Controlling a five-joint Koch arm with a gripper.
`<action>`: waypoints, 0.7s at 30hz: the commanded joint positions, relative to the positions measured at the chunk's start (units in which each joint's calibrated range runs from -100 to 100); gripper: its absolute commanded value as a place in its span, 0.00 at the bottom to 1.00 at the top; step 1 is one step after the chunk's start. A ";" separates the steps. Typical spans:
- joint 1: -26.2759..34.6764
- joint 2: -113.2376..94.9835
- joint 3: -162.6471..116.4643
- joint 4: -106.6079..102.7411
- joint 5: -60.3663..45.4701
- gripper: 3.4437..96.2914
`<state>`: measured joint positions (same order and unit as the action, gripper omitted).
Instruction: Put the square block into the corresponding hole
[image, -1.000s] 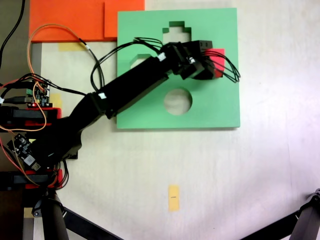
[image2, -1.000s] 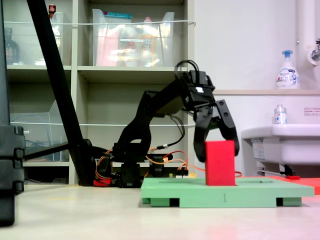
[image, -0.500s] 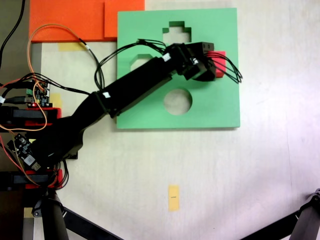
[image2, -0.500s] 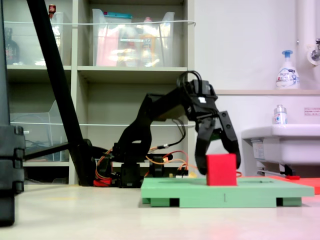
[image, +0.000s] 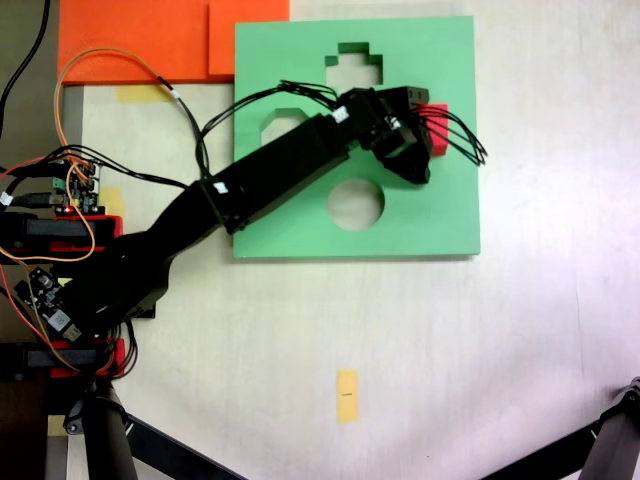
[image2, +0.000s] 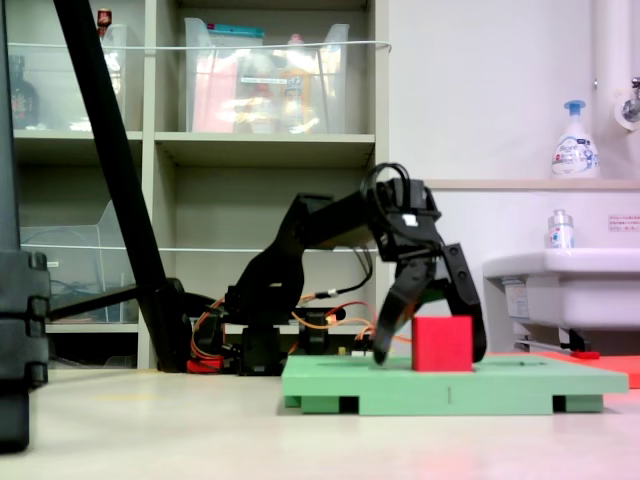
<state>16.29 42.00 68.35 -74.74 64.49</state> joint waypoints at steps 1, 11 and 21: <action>0.59 -3.87 3.64 -0.32 0.00 0.98; 1.03 -37.81 3.64 -8.12 -6.11 0.98; -7.52 -77.33 3.54 -10.24 -38.24 0.69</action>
<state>10.28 -32.28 69.23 -87.86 29.47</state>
